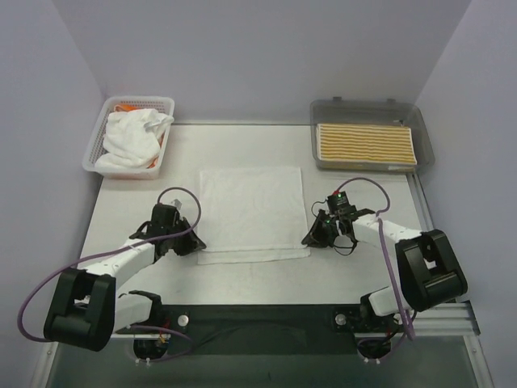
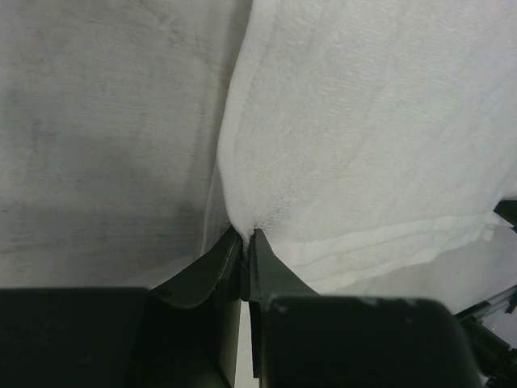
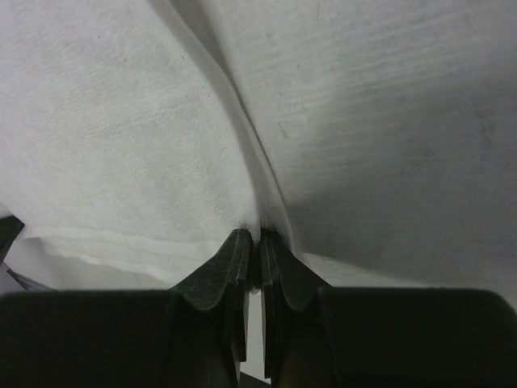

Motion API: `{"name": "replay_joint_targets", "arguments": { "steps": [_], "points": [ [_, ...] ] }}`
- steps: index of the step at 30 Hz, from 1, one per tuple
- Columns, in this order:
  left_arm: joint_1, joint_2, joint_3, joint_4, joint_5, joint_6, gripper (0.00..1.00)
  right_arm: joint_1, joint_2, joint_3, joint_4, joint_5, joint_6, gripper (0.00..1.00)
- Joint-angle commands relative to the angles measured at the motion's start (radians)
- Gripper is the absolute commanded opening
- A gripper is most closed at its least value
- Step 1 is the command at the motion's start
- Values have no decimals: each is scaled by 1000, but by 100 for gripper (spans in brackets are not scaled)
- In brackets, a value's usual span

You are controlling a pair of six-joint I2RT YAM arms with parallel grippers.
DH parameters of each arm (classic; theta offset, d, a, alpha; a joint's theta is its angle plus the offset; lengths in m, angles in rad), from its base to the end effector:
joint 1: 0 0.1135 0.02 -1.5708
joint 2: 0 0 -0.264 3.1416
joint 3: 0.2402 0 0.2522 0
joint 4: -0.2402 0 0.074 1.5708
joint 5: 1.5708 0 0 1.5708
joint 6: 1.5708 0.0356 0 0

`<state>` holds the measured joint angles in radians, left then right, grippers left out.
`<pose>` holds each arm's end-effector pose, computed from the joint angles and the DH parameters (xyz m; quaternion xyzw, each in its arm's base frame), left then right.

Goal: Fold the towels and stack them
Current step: Fold the towel

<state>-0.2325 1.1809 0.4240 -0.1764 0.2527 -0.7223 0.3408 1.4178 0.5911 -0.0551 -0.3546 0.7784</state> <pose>0.1960 -0.0555 0.1459 -0.1901 0.9235 -0.2491 0.2211 0.2391 0.0979 0.1519 0.1430 0.9173 0.3172 0.1936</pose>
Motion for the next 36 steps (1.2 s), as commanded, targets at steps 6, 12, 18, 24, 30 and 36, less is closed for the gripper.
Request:
{"name": "replay_joint_targets", "arguments": {
  "steps": [6,12,18,24,30,36],
  "points": [
    [-14,31,-31,103,-41,-35,0,-19,84,-1,43,17,28,0],
    [13,124,-10,163,-59,-57,0,-68,150,33,47,20,21,0],
    [48,241,146,120,-67,-6,0,-117,188,119,38,42,-28,0],
    [50,188,168,88,-69,35,0,-125,139,151,-14,43,-73,0],
    [50,79,265,3,-50,41,0,-125,40,260,-101,40,-113,0],
    [41,-71,338,-96,-47,11,0,-117,-69,340,-187,26,-114,0]
  ]
}}
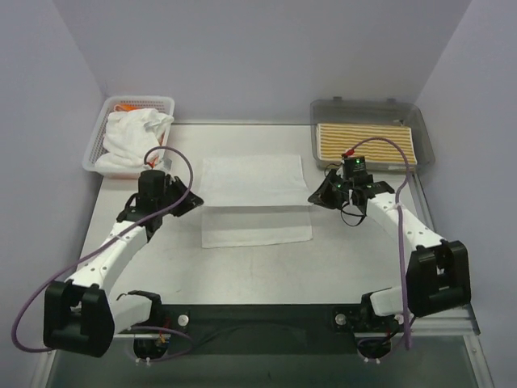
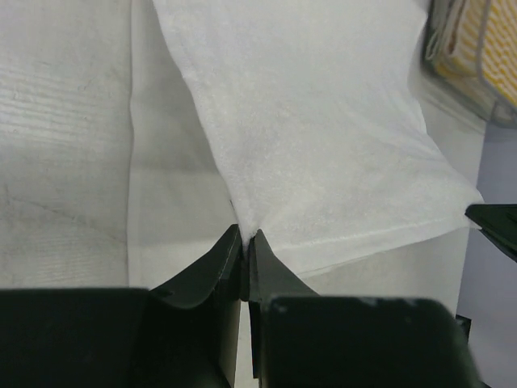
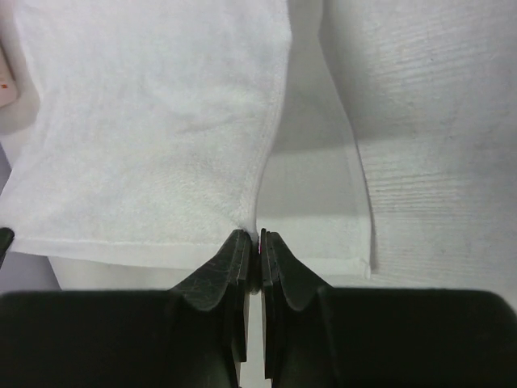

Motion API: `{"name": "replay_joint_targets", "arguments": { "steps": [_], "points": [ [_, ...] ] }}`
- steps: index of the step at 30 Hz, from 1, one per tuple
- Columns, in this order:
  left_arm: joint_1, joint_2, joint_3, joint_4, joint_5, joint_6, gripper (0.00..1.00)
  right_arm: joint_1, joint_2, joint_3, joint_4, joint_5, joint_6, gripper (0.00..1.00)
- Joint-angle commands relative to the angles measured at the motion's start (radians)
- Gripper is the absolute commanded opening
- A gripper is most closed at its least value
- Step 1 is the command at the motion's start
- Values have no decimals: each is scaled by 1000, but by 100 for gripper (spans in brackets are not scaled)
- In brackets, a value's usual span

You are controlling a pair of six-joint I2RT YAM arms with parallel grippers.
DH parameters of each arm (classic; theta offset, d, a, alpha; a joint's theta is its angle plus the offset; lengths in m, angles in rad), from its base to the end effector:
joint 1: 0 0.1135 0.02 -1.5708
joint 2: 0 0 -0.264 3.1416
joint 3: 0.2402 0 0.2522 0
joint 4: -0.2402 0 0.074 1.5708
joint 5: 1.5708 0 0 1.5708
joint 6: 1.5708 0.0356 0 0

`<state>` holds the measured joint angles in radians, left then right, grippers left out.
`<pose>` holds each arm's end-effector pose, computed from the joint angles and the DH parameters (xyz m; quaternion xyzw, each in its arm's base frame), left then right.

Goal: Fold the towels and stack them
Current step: Fold the towel

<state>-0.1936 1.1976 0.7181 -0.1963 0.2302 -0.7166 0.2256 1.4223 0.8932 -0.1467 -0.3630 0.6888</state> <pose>0.2472 -0.0568 0.2316 -0.1835 0.8780 -0.2819 0.3406 0.2958 0.0809 0.2356 0.1275 0.8810 0.3339 0.3101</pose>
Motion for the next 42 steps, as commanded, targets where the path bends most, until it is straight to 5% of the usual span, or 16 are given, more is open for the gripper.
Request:
{"name": "replay_joint_targets", "arguments": {
  "steps": [1,16,21,34,36,40,42],
  "points": [
    [0,-108,40,-87,-23,2,0,1,-89,33,-103,30,-23,0],
    [-24,-198,-319,7,-60,-55,0,24,-68,-229,-28,27,-14,0],
    [-27,-77,-332,63,-34,-55,0,24,35,-252,24,36,-12,0],
    [-36,-110,-361,11,-57,-38,1,24,75,-244,-7,38,-12,3],
    [-36,-127,-356,-8,-60,-37,7,24,55,-237,-36,47,-18,9],
    [-36,-176,-333,-78,-84,-27,32,29,-5,-224,-91,64,-49,38],
    [-36,-229,-321,-112,-97,-17,46,35,-29,-209,-115,68,-60,45]
  ]
}}
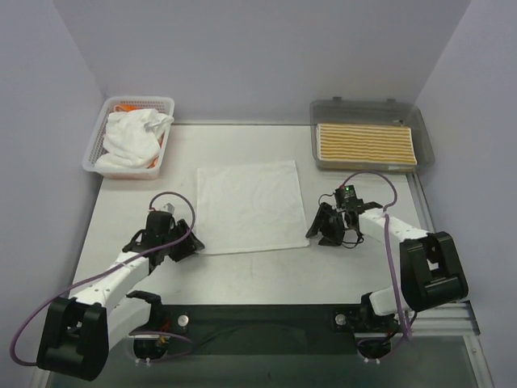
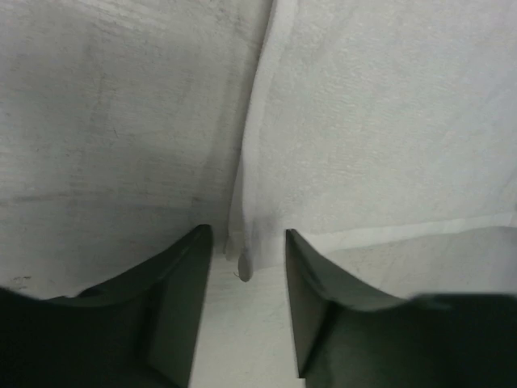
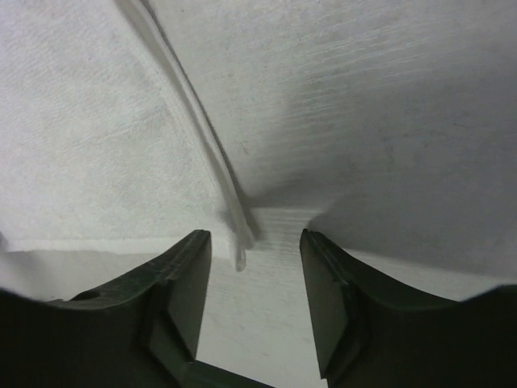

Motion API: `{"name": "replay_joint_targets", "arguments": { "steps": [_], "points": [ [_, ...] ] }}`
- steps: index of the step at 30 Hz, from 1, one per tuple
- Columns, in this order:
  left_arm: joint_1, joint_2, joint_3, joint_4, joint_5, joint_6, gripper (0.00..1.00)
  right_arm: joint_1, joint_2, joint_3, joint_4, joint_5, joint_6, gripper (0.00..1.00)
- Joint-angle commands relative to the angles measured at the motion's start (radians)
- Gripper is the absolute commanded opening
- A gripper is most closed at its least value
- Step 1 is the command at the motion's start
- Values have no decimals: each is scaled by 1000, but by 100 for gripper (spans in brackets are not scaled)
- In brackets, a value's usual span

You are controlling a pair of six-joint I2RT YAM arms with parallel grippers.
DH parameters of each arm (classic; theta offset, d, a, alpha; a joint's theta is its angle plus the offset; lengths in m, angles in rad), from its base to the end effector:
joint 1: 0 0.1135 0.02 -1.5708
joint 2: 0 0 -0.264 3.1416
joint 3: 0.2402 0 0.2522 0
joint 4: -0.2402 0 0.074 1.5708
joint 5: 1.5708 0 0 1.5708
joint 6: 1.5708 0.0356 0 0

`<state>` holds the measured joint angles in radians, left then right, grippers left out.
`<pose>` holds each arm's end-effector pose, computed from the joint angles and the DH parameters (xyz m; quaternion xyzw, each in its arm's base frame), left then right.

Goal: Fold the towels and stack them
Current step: Fold the towel

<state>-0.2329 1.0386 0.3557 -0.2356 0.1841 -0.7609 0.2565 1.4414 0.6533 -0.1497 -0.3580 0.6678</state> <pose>0.1737 -0.0479 0.1463 -0.2177 0.9183 -0.2286 0.2389 0.2529 0.0792 0.1574 0.1367 0.9268 0.2880 0.1987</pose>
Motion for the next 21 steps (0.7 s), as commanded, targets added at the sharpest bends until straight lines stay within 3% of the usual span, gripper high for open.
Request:
{"name": "replay_joint_targets", "arguments": {
  "steps": [1,4,7,9,13,15,21],
  "points": [
    [3,-90,57,-85,-64,32,58,7,-80,37,-125,67,-42,50],
    [1,-161,92,-151,-83,55,75,29,-145,68,-159,76,-51,53],
    [-11,-204,150,-208,-98,80,76,67,-174,115,-175,82,-48,51],
    [-39,-210,187,-212,-101,71,72,96,-180,137,-175,68,-36,47],
    [-92,-160,187,-121,-107,41,57,105,-122,135,-90,19,15,28],
    [-103,-83,154,-27,-86,25,48,105,-92,105,-54,5,32,26],
    [-105,57,65,85,-78,-17,42,93,43,19,41,-13,44,20]
  ]
}}
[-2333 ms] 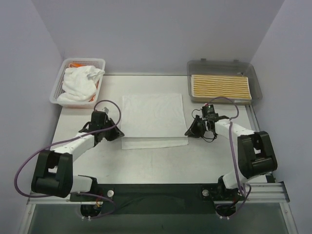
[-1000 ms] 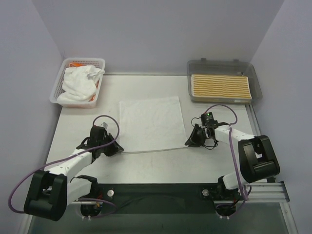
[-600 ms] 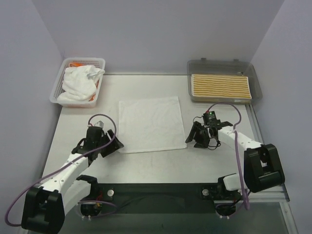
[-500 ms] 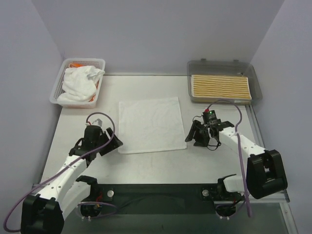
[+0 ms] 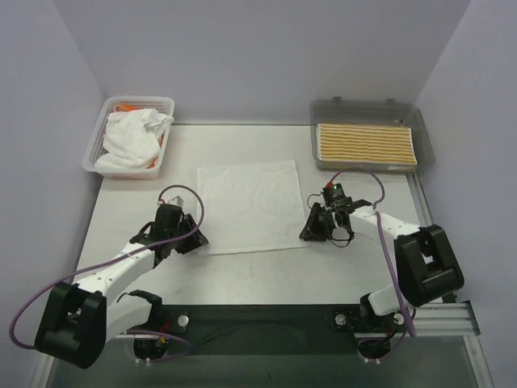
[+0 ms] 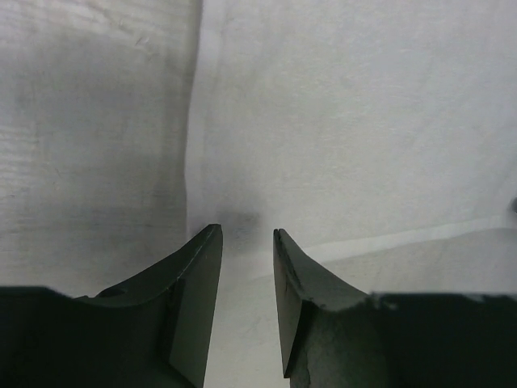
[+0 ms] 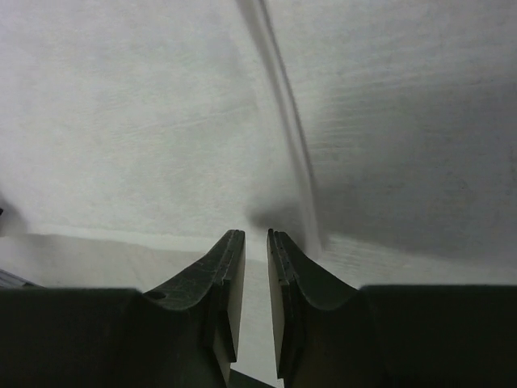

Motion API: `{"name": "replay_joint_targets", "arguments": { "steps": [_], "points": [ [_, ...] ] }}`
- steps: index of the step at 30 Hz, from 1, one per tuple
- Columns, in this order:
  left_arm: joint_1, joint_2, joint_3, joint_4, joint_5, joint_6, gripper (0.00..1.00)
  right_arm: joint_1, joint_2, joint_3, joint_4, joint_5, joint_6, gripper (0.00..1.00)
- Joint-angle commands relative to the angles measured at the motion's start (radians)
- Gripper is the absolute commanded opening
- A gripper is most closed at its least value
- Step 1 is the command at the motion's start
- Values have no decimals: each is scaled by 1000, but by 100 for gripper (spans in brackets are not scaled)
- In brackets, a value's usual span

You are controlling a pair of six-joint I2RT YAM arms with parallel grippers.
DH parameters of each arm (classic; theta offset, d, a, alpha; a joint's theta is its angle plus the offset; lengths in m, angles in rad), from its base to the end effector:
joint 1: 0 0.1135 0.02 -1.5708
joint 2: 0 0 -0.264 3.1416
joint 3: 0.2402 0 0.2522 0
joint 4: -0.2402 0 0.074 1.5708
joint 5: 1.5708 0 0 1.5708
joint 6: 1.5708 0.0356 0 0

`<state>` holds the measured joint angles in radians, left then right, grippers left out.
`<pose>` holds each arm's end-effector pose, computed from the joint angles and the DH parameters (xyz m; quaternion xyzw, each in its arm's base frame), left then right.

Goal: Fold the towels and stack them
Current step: Fold the towel

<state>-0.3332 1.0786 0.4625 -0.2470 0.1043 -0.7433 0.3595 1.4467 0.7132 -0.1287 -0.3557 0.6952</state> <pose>0.1887 -0.0692 0.1704 -0.1731 0.9208 -0.2194 0.2720 0.2571 0.1099 0.1745 0.0937 0.9204 0.3152 0.2116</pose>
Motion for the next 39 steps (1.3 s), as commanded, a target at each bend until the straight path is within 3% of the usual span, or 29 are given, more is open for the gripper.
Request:
{"name": "replay_joint_targets", "arguments": {
  "steps": [1,11,17,20,23,26,31,34,39],
  "points": [
    [-3,18,-73,110,0,-44,42,-13,55,-50,20,-14,17,19],
    [6,-25,-117,-15,44,-79,42,-117,9,-141,-80,-75,-26,18],
    [-4,-314,-120,-236,77,-109,43,-116,-193,-247,-193,-74,-37,18],
    [-61,-445,-107,-262,61,-168,50,-105,-317,-241,-213,-97,-34,20],
    [-66,-476,-30,-218,25,-176,51,-91,-391,-135,-213,-95,-39,24],
    [-64,-386,66,-53,-17,-125,51,-85,-333,46,-193,-78,-97,31],
    [-66,-8,203,182,28,-85,52,-80,-99,231,-92,-55,-143,34],
    [-66,183,260,273,37,-80,52,-73,12,261,-49,-77,-120,34],
    [-66,308,269,311,28,-88,52,-65,136,217,0,-95,-109,34]
  ]
}}
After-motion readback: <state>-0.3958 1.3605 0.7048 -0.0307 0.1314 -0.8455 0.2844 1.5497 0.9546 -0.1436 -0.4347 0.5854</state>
